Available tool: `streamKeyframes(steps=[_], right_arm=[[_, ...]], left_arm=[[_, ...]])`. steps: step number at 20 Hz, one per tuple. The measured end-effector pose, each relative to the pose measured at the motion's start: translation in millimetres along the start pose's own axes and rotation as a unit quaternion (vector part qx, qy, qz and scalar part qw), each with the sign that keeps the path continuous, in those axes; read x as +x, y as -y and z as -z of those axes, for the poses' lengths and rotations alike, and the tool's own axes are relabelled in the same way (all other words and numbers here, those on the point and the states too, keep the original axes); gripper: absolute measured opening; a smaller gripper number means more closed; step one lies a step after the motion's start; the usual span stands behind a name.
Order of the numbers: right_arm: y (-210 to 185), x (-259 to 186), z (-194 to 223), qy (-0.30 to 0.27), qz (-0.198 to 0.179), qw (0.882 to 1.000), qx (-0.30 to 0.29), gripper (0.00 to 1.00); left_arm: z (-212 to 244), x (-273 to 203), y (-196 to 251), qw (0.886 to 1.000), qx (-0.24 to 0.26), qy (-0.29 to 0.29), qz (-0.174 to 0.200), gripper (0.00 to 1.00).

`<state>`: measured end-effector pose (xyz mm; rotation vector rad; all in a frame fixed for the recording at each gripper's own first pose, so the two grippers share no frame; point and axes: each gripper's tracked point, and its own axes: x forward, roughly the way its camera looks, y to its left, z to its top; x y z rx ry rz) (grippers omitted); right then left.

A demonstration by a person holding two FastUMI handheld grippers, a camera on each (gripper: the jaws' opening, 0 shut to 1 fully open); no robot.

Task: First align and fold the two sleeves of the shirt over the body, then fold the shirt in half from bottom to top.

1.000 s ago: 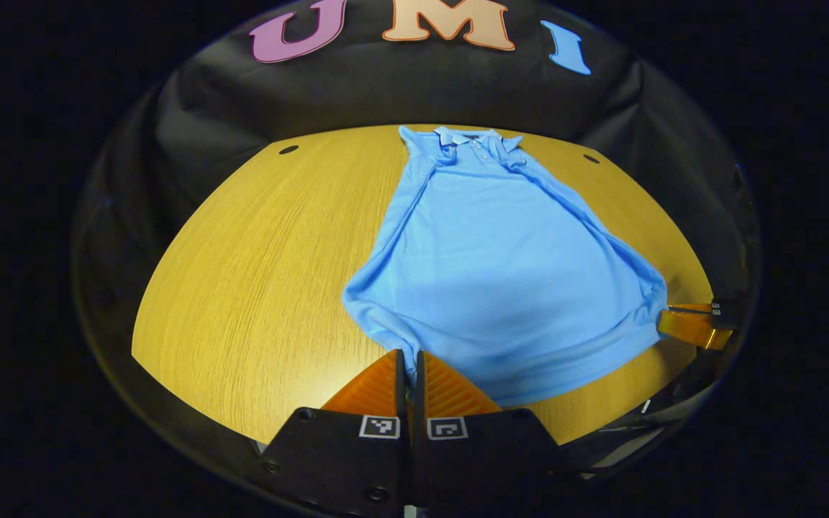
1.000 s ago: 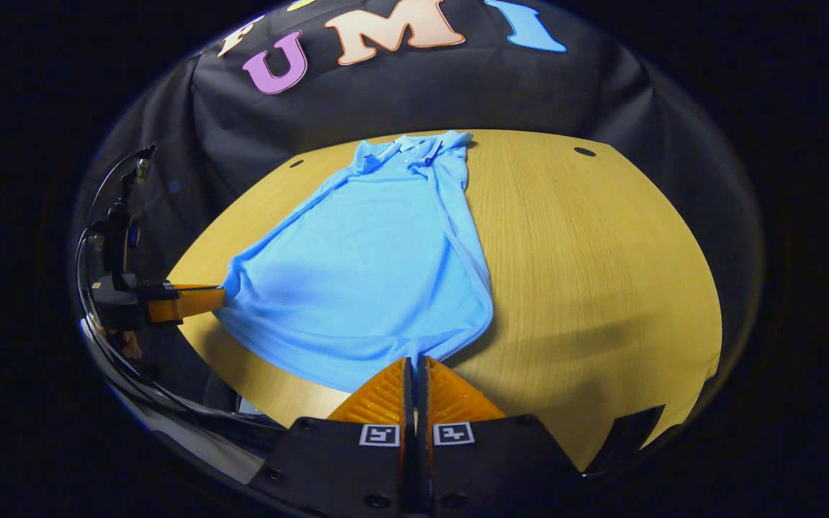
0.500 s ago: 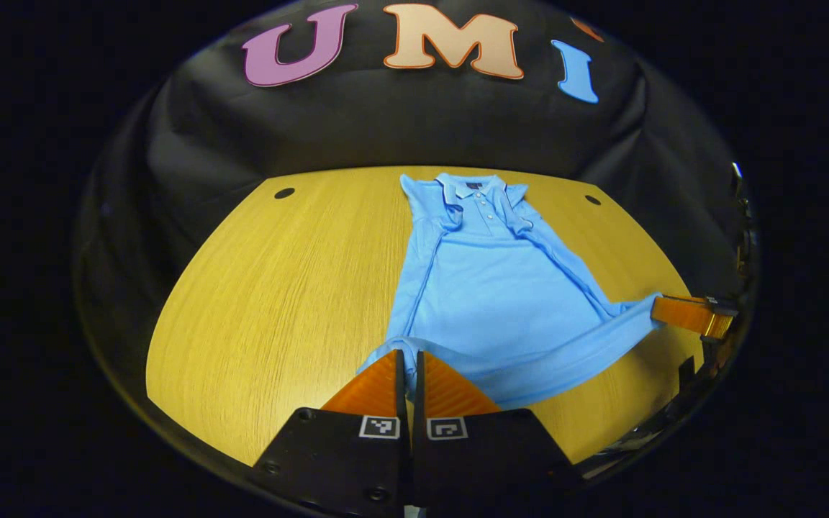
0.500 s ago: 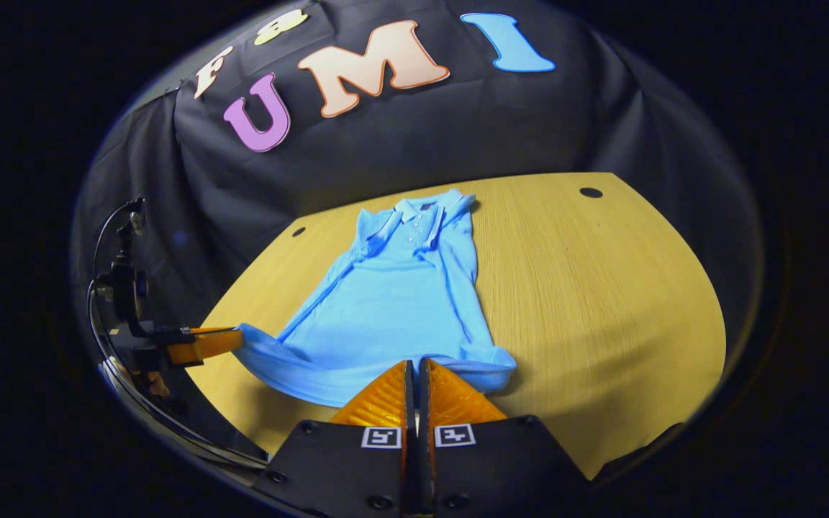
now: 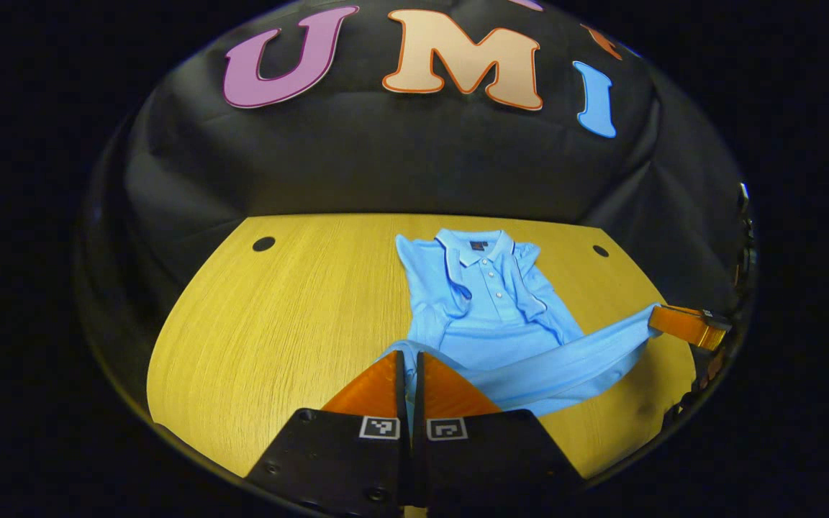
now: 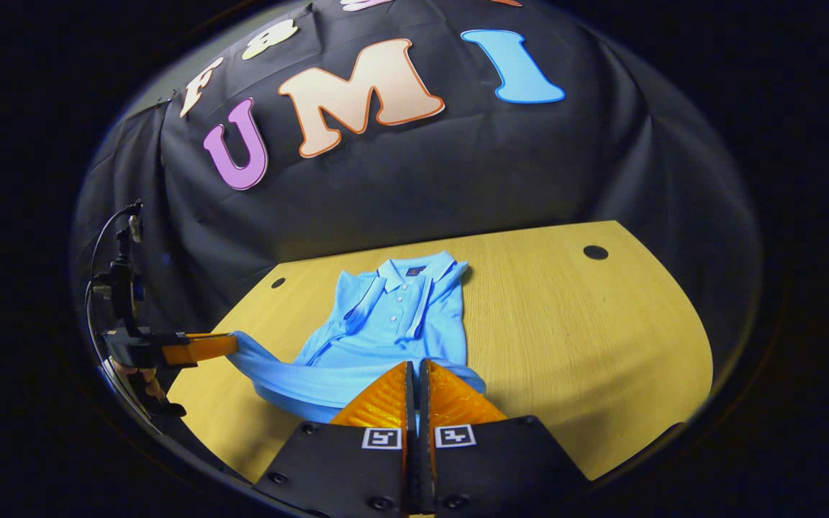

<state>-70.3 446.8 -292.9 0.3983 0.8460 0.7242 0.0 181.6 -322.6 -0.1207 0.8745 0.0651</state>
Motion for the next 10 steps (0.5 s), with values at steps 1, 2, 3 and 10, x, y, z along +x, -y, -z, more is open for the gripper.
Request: streamKeyframes(steps=[1,2,3,10], right_arm=[[1.9,7.4,-9.1,0.006,0.003,1.0,-0.004,0.02],[3.6,17.4,-18.5,0.011,0.005,1.0,-0.006,0.03],[3.4,27.3,-25.7,0.016,0.006,1.0,-0.007,0.02],[16.1,97.6,-74.7,0.045,0.019,0.999,0.018,0.03]], left_arm=[[-9.5,9.4,0.8,1.0,0.003,0.004,0.003,0.0],[-19.4,16.9,-0.4,1.0,0.008,0.009,0.003,0.0],[-27.6,25.7,-2.3,1.0,0.012,0.013,0.003,0.0],[-87.4,88.7,-16.7,0.999,0.011,0.036,0.002,0.0]])
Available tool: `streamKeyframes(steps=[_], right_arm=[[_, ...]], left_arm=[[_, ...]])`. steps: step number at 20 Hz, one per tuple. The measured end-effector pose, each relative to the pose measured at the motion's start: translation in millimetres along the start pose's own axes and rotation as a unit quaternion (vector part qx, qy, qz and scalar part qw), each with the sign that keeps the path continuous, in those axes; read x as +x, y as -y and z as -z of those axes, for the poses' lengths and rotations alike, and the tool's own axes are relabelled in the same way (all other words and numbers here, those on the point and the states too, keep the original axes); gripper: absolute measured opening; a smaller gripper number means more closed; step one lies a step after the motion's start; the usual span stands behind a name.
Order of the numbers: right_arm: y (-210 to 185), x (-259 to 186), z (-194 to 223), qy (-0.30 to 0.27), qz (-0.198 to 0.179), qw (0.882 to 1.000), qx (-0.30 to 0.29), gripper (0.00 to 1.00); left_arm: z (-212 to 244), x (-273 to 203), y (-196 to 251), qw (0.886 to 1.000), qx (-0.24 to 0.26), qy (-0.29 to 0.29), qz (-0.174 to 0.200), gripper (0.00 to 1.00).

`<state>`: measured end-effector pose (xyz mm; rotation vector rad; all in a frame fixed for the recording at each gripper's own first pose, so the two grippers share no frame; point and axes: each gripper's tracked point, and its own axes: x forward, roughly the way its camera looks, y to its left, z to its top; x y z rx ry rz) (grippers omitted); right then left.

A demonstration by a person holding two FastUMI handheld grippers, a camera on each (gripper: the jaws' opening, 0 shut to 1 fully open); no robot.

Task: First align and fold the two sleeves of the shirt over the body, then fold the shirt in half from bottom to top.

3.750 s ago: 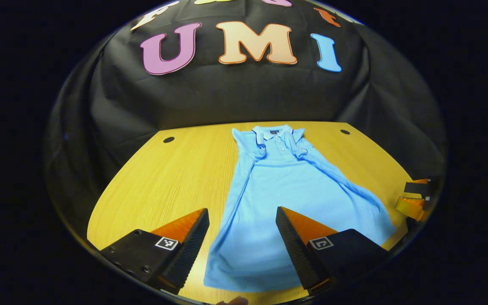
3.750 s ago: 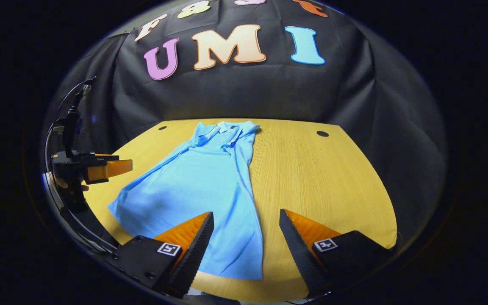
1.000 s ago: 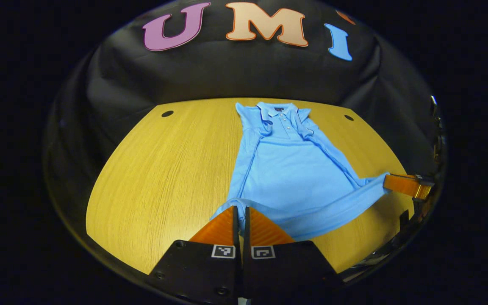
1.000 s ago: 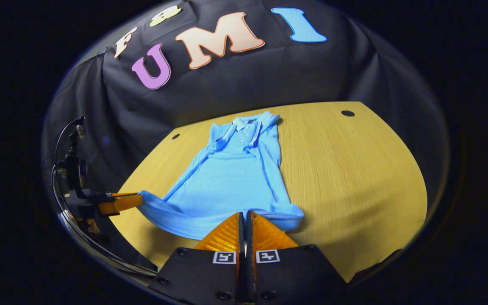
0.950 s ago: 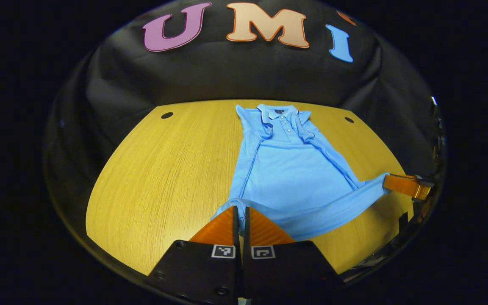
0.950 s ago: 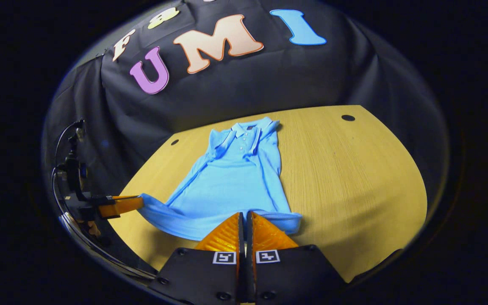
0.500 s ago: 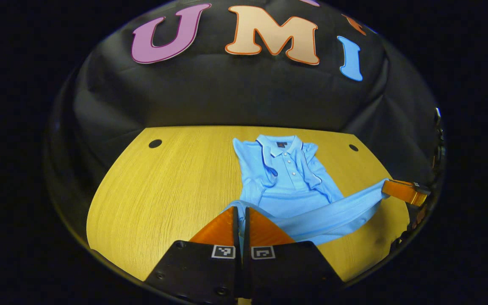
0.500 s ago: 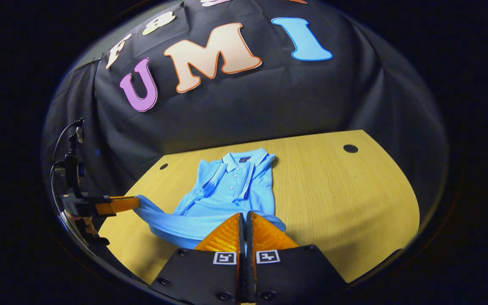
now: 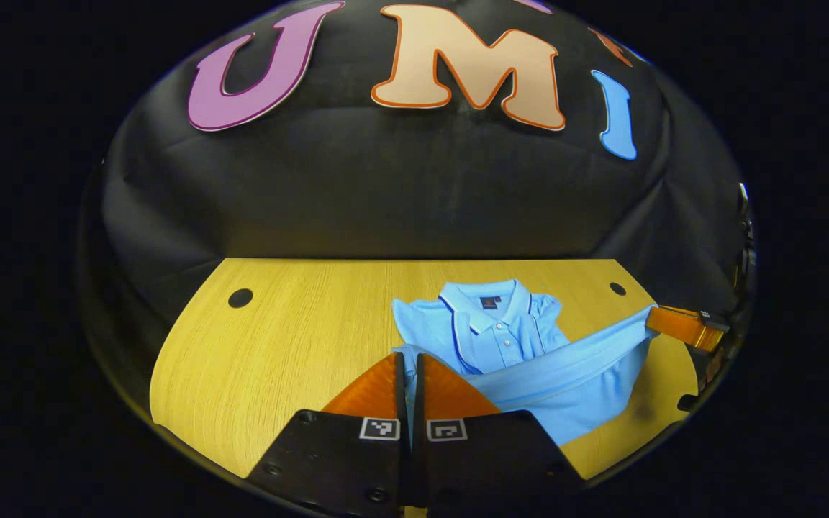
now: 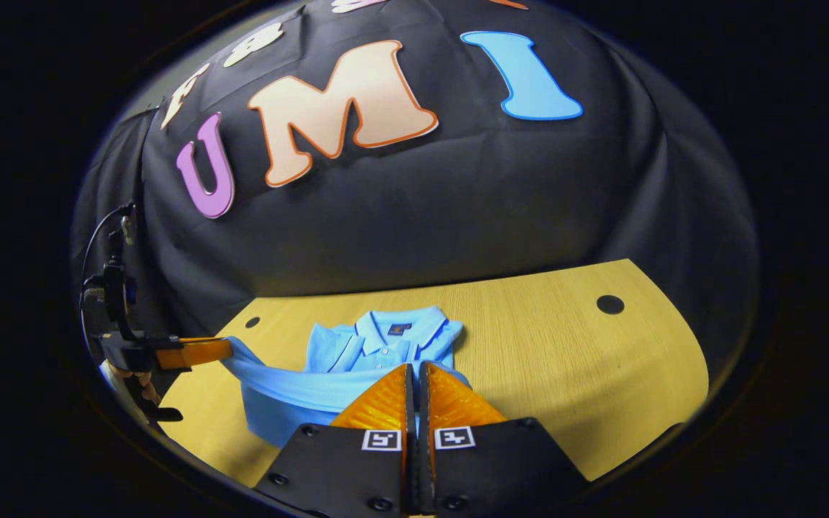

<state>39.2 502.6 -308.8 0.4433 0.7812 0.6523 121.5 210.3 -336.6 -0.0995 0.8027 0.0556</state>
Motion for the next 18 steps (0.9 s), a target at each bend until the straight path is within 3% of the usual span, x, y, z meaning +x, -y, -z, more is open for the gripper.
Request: streamKeyframes(steps=[7,14,15,16,17,18], right_arm=[[25.5,82.5,-15.5,0.017,0.041,0.996,0.077,0.02],[49.7,142.9,26.6,-0.016,0.097,0.986,0.133,0.02],[49.8,141.2,33.1,-0.025,0.1,0.985,0.136,0.07],[51.2,134.6,33.4,-0.031,0.106,0.986,0.129,0.01],[49.3,130.5,34.2,-0.032,0.104,0.987,0.115,0.21],[47.5,124.0,31.4,-0.029,0.102,0.989,0.099,0.41]], left_arm=[[-14.5,84.1,-10.5,1.0,0.013,0.006,-0.003,0.0],[8.6,153.9,-10.3,1.0,0.018,-0.006,0.005,0.0],[12.1,156.6,-8.9,1.0,0.019,-0.012,0.007,0.0],[8.0,154.2,-2.2,1.0,0.005,-0.004,0.021,0.0],[0.4,151.9,5.4,0.999,-0.016,0.011,0.035,0.03],[-10.6,144.4,12.2,0.998,-0.031,0.027,0.046,0.27]])
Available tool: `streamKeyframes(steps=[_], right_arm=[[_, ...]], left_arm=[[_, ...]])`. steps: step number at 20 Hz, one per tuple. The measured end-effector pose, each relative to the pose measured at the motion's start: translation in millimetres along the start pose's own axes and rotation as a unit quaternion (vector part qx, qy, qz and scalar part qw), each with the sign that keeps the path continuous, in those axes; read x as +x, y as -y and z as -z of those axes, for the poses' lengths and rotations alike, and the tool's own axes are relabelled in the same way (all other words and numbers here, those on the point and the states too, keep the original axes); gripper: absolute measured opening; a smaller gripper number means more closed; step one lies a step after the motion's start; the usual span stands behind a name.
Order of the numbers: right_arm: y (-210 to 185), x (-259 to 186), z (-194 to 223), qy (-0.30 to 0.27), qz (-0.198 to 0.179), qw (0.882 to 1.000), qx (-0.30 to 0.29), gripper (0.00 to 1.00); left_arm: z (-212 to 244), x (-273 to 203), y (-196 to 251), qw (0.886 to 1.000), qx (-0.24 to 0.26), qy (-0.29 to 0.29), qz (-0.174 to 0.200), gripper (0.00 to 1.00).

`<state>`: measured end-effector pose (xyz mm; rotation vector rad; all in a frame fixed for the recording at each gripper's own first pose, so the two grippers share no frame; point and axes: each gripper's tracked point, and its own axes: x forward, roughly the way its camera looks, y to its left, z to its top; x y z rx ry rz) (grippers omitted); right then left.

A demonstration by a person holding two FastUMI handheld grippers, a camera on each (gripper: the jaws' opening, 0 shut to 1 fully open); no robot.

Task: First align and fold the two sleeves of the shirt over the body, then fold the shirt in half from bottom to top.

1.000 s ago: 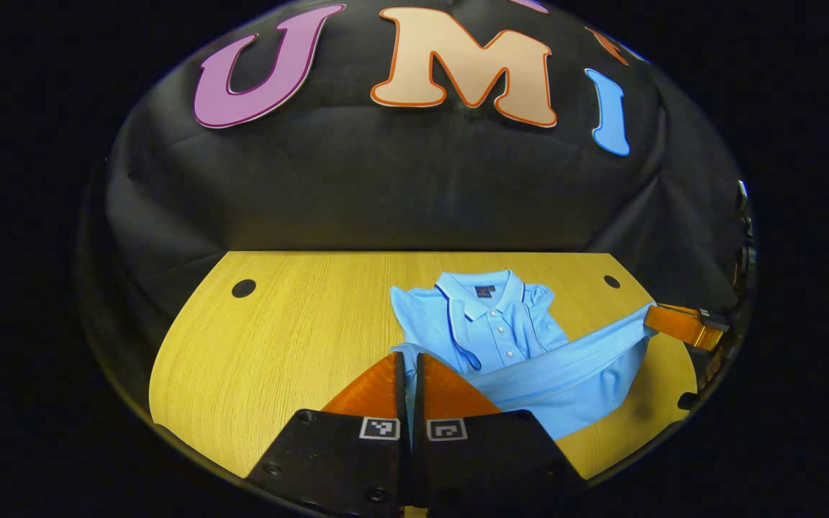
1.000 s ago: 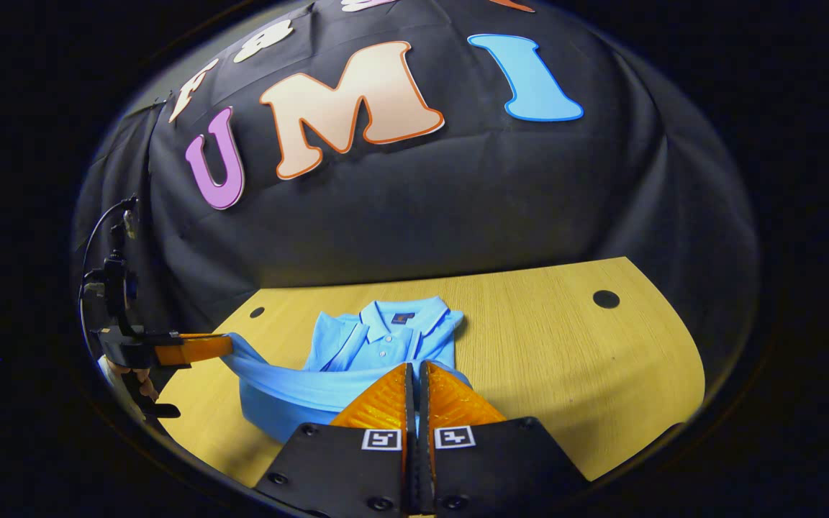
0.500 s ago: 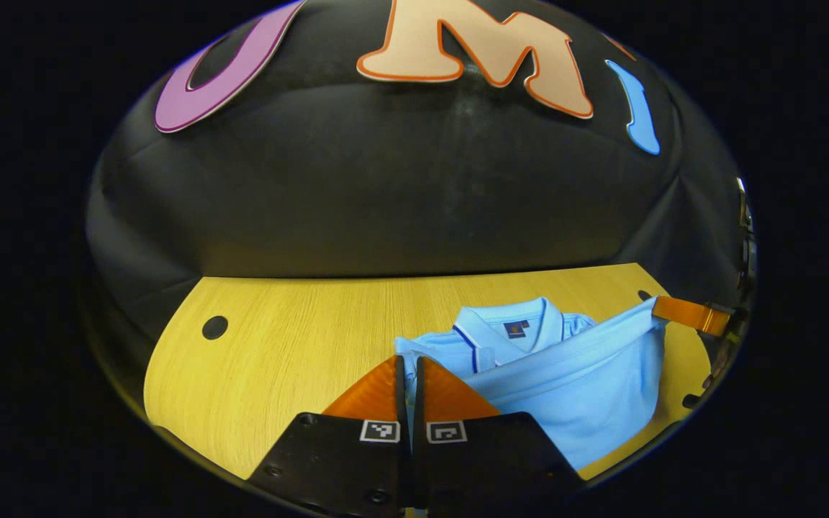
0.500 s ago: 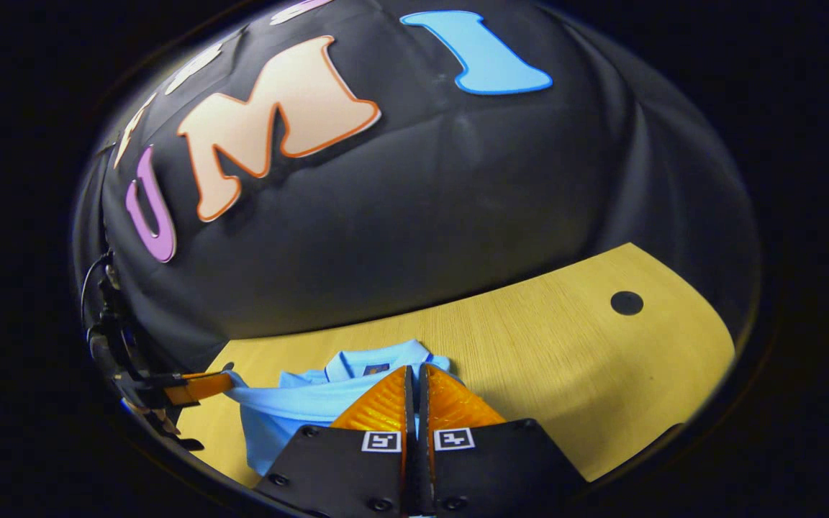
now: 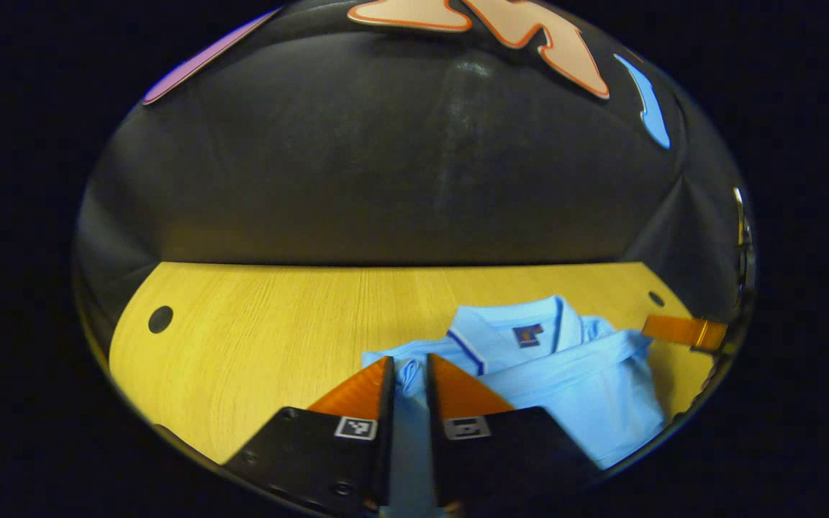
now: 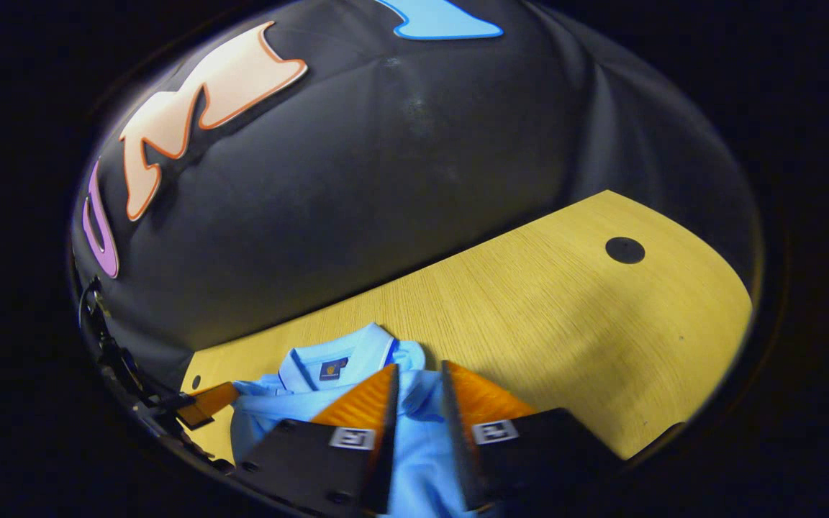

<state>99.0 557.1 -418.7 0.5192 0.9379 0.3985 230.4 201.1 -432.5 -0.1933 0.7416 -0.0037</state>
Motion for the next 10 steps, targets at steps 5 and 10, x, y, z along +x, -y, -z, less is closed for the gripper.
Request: streamKeyframes(steps=[5,10], right_arm=[[-10.7,-70.1,-38.1,0.049,-0.015,0.998,-0.033,0.9],[-26.9,-161.3,-79.8,0.127,-0.046,0.988,-0.071,0.97]], left_arm=[[-45.4,-61.5,-0.8,0.998,-0.01,0.055,-0.03,0.96],[-79.5,-146.6,27.3,0.992,0.02,0.118,-0.028,0.96]])
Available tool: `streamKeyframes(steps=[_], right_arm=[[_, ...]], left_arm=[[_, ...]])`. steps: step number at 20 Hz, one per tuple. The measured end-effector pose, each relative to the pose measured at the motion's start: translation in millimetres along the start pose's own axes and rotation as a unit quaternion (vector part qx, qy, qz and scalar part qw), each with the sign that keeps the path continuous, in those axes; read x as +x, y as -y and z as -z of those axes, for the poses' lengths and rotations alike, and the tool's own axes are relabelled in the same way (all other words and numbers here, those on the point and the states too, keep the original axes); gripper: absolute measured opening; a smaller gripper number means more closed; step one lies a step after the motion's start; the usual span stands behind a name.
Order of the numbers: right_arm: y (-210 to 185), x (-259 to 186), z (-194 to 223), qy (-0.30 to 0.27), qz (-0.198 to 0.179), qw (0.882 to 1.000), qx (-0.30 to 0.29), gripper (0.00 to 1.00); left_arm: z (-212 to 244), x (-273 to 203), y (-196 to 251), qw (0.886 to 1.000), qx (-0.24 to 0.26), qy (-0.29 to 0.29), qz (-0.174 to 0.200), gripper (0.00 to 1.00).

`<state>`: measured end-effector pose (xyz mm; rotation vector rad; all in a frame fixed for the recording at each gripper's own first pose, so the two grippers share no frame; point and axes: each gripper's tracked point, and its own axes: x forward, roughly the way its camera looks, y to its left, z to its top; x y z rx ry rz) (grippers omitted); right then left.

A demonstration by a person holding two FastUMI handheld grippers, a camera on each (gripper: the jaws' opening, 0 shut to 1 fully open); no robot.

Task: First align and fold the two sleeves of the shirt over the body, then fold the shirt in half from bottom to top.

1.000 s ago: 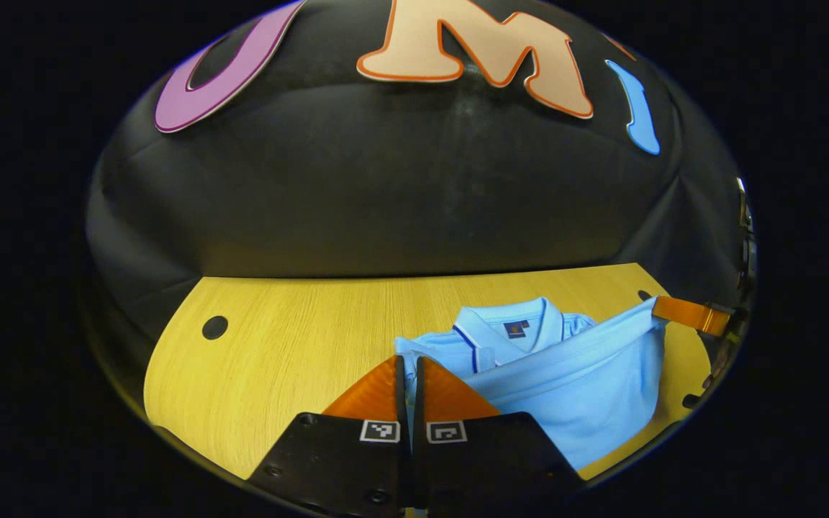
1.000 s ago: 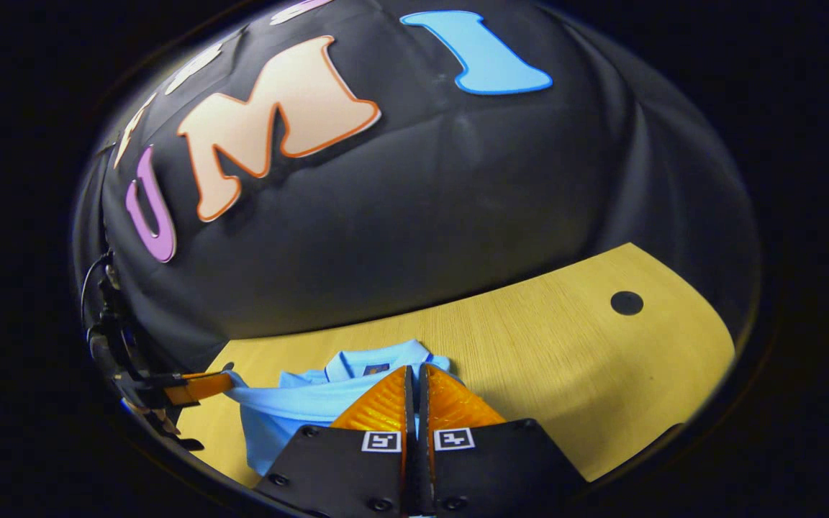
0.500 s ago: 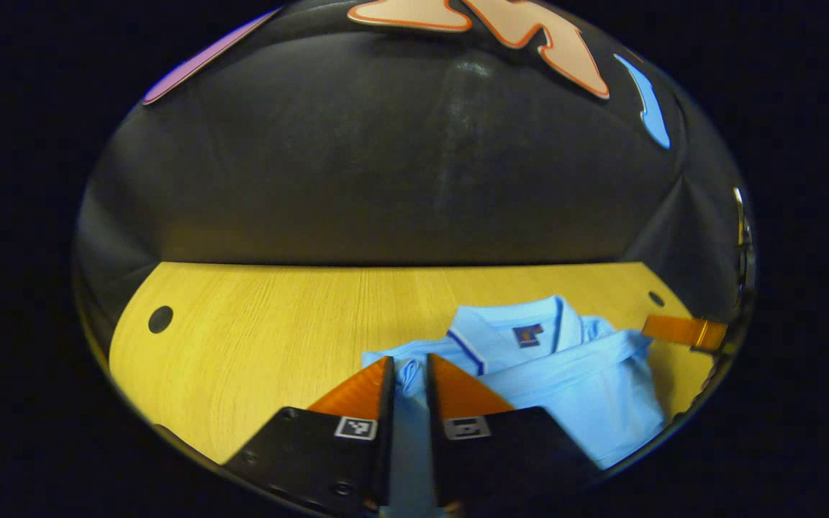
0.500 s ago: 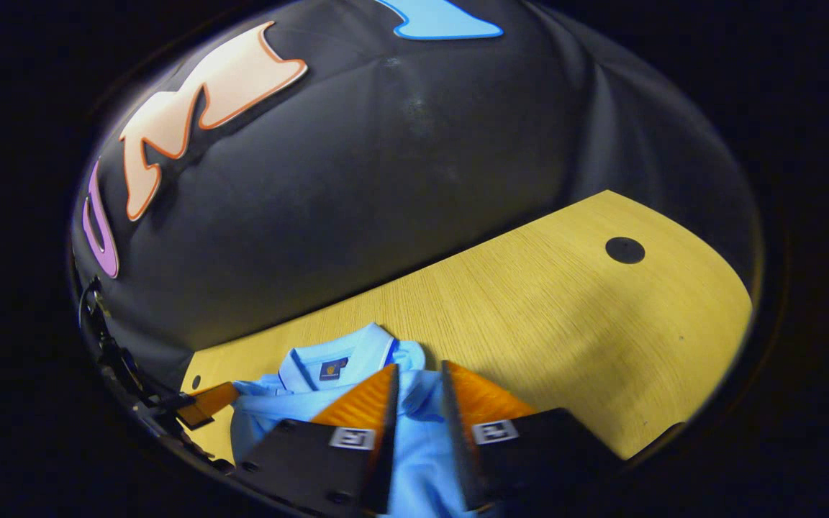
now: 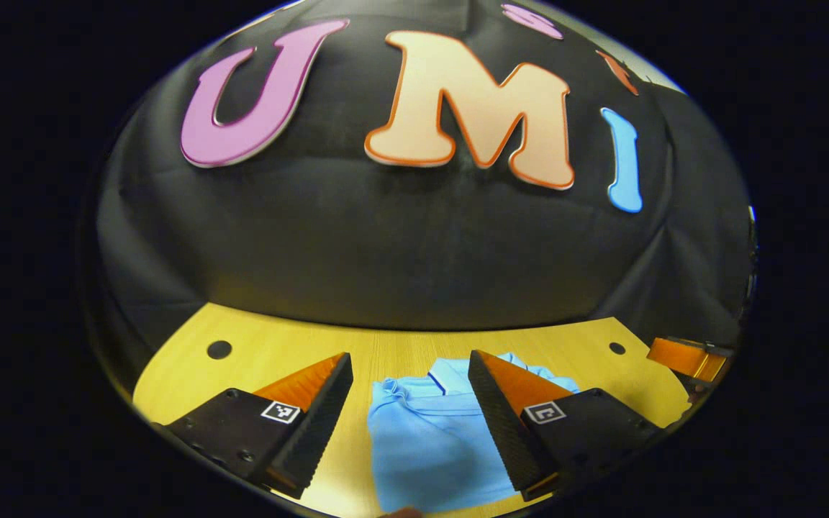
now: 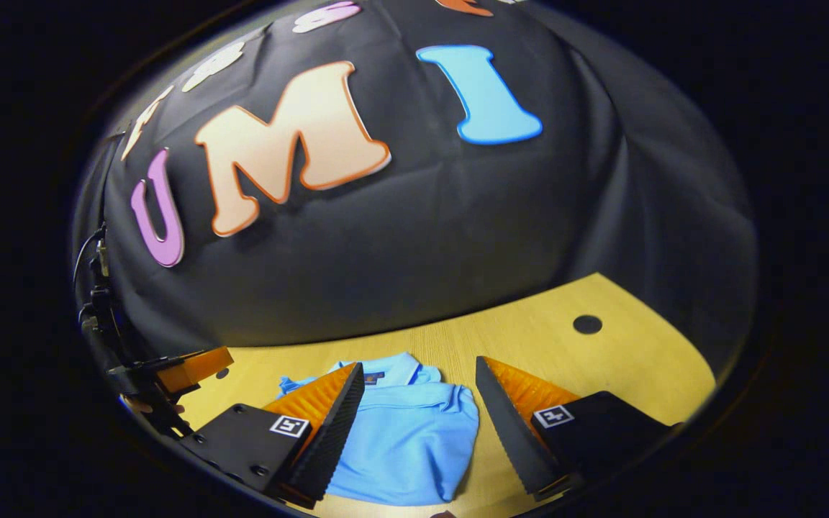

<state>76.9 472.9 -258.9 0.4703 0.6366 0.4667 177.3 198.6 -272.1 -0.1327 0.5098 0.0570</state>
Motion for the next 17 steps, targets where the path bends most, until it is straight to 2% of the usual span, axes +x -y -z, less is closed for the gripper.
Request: streamKeyframes(steps=[6,11,14,17], right_arm=[[-2.3,-104.4,-39.4,0.054,-0.033,0.997,-0.044,0.97],[-15.9,-177.6,-34.6,0.075,-0.065,0.99,-0.096,0.97],[-15.8,-213.5,-32.4,0.096,-0.069,0.985,-0.122,0.97],[-14.4,-243.9,-19.0,0.092,-0.069,0.986,-0.123,0.97]], left_arm=[[-27.5,-98.7,34.6,0.999,-0.002,0.051,0.002,0.96],[-23.6,-166.7,55.8,0.998,0.013,0.068,-0.003,0.95],[-10.0,-197.6,69.6,0.998,0.011,0.061,0.004,0.95],[4.7,-228.2,76.7,0.998,0.023,0.053,0.003,0.96]])
